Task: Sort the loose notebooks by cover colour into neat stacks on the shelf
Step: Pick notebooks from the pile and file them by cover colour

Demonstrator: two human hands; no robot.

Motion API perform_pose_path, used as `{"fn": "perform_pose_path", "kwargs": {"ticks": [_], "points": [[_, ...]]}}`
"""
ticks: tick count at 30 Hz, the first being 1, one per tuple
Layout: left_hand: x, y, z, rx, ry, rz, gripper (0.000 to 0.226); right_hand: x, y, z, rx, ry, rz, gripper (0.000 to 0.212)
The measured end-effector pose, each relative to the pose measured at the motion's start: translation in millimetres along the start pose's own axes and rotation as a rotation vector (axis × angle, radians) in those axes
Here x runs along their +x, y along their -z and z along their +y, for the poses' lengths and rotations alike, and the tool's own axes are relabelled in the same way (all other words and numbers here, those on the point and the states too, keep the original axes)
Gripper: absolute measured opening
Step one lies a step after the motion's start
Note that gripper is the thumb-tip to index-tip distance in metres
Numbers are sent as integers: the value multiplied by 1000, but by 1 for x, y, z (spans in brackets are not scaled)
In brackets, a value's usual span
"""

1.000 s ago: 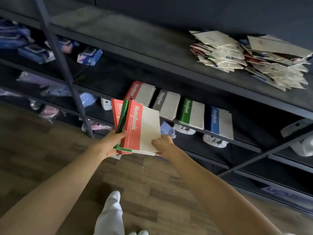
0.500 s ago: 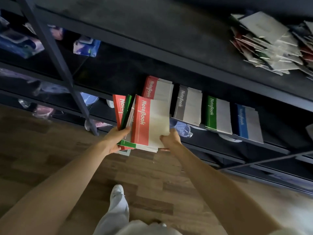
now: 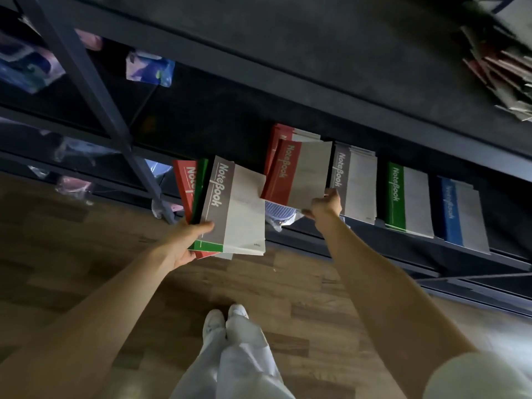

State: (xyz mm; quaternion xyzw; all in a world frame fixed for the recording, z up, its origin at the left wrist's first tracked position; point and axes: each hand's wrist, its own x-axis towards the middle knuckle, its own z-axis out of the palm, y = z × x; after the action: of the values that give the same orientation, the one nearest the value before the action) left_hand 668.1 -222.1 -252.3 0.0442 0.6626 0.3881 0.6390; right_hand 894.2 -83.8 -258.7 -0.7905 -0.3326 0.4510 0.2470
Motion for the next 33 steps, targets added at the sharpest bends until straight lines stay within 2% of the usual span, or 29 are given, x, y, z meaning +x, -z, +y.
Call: {"fn": "perform_pose_path", "kwargs": {"ticks": [3,8,13,16,19,21,23,25,26,27,29,33], "points": [[6,6,-1,-27,-8,13,13,12,-10,-5,-5,-26,26,46],[13,16,2,-90,3,17,33,25,-14,-3,-117,18,54,43],[13,16,7,-119,-1,6,33,32,-16,-4,-177,55,39,51],[11,9,8,-102,-13,-9,24,23,-16,-4,-196,55,1,54],[9,-2,8,-84,-18,-35,24,8,-13,-3,-262,79,-47,52],[7,-12,9,-56,-28,-67,24,-4,-11,-2,-340,114,-61,40],[5,-25,11,-35,-43,-100,23,-17,-6,-2,-344,67,-195,21],[3,-41,11,-14,-60,-117,23,-33,2,-1,-262,-82,-426,23],[1,-49,11,-2,-70,-125,23,-38,5,2,-259,-103,-483,21],[0,-56,10,11,-81,-133,23,-42,8,6,-288,-79,-472,18],[-2,-71,8,32,-95,-154,25,-45,13,14,-315,1,-331,15],[-7,-99,1,54,-81,-234,27,-51,39,22,-332,68,-119,38]]}}
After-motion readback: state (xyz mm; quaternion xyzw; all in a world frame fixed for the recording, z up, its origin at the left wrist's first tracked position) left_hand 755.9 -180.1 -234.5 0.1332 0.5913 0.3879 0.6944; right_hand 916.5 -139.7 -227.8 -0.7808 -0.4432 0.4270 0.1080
